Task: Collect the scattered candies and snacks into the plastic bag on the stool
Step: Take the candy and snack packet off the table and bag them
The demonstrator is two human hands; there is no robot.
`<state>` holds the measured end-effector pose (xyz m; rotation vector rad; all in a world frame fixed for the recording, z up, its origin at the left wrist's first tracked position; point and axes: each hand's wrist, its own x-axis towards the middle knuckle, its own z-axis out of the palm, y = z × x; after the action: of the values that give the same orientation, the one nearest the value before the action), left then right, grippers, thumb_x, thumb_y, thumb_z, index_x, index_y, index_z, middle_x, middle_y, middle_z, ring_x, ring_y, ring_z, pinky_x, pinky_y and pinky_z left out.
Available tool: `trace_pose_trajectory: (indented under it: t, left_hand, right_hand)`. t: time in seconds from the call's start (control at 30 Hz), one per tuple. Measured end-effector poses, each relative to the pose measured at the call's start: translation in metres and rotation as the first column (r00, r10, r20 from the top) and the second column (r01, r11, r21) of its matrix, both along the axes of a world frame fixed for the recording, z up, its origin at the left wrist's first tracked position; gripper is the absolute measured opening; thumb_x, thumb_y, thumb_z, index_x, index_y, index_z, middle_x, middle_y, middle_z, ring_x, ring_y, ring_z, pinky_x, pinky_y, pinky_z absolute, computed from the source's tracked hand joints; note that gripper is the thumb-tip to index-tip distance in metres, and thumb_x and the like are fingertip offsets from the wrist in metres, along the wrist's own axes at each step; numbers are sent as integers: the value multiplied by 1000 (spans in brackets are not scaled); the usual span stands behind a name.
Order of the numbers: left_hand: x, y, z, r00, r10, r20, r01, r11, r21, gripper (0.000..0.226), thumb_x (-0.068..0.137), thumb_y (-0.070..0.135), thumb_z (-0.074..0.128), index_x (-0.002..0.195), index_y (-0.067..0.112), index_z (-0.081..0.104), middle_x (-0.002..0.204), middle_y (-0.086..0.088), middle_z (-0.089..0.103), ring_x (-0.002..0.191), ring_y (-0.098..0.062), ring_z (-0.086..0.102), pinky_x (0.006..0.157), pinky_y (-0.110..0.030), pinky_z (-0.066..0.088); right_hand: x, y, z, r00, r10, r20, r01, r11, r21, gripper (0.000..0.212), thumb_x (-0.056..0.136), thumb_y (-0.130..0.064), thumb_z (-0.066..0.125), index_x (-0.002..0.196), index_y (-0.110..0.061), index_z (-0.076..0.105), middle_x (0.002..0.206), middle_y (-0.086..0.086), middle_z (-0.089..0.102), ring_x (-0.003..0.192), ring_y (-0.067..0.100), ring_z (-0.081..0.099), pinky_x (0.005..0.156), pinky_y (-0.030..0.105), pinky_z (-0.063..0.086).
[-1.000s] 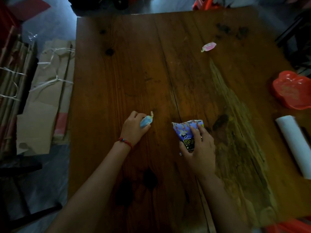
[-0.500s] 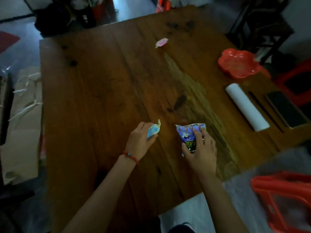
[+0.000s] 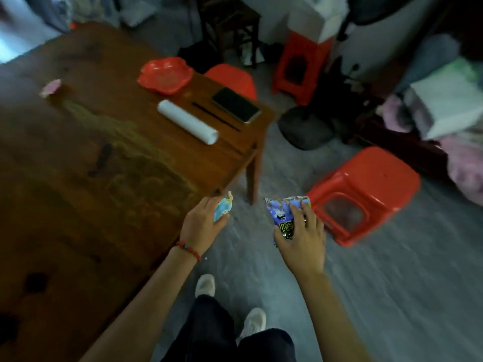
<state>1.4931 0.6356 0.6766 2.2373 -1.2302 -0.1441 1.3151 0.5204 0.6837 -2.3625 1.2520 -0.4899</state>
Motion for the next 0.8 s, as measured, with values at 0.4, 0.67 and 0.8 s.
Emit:
trace_pose_trajectory:
  t: [0.4,0.67,0.8]
  left_hand:
    - [-133,-188,-18,842,-540,14,539,842,24,24,76,23,67,91,5,63,77,-10,62,67,-29,60,56,-31,48]
    - [-220,-286,-24,585,-811,6,808,583,90,23,70,17,72,86,3,61,78,-15,61,61,-35,60,48,-35,46]
    - [-274,-316,-25,410,-910,64,905,414,95,27,71,26,65,84,3,62,74,-14,61,60,-33,60,47,-35,47]
  right_hand:
    - [-197,-53,-25,748,-664,-10,664,747,32,55,68,-35,56,117,-10,55,127,19,51,99,44,51,80,51,44]
    - [-279,-39,-36,329,-944,10,944,330,21,56,67,-29,61,117,-7,55,127,20,51,104,44,50,82,52,43]
    - [-312,-17,-37,131,-991,-5,991,130,9,58,67,-30,60,119,-5,55,128,21,50,107,44,49,84,52,42]
